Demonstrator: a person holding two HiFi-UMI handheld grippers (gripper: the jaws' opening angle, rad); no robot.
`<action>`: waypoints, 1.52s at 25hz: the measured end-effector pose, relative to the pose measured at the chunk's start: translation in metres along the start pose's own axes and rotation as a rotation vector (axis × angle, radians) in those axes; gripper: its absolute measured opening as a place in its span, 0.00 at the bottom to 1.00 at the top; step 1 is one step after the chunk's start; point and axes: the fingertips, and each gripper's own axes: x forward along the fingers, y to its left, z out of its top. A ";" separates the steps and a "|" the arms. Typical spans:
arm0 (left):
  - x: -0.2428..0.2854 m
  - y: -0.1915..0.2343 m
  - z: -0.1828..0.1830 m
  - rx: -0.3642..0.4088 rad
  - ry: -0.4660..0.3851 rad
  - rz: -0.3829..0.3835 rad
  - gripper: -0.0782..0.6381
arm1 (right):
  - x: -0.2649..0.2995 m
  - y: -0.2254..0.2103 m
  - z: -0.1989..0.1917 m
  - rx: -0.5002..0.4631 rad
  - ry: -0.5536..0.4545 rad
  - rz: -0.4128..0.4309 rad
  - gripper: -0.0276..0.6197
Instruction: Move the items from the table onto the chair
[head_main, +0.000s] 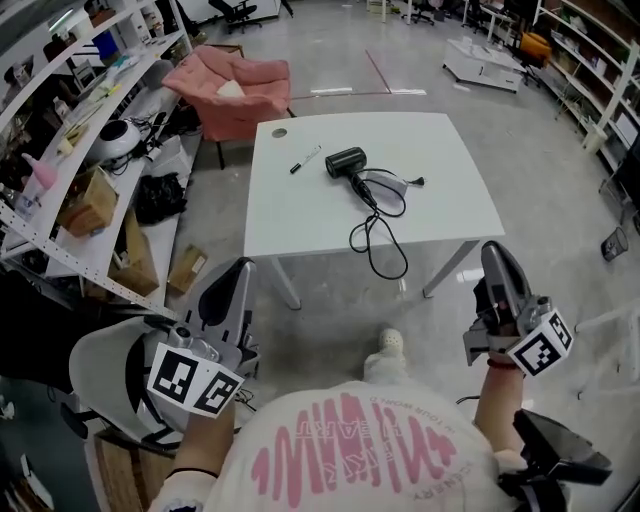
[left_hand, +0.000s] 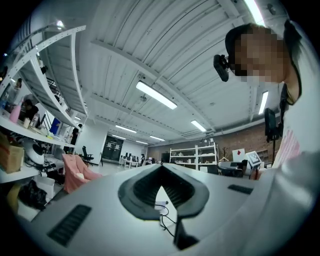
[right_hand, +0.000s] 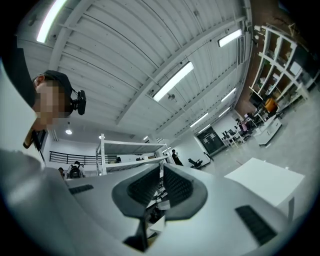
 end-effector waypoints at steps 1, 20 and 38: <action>0.007 0.000 -0.001 -0.003 0.001 -0.003 0.12 | 0.006 -0.008 -0.001 -0.001 0.015 0.002 0.07; 0.136 0.053 -0.015 -0.014 -0.032 0.258 0.12 | 0.165 -0.161 -0.008 0.034 0.256 0.209 0.07; 0.157 0.078 -0.064 -0.034 0.050 0.471 0.12 | 0.218 -0.268 -0.151 0.022 0.687 0.228 0.35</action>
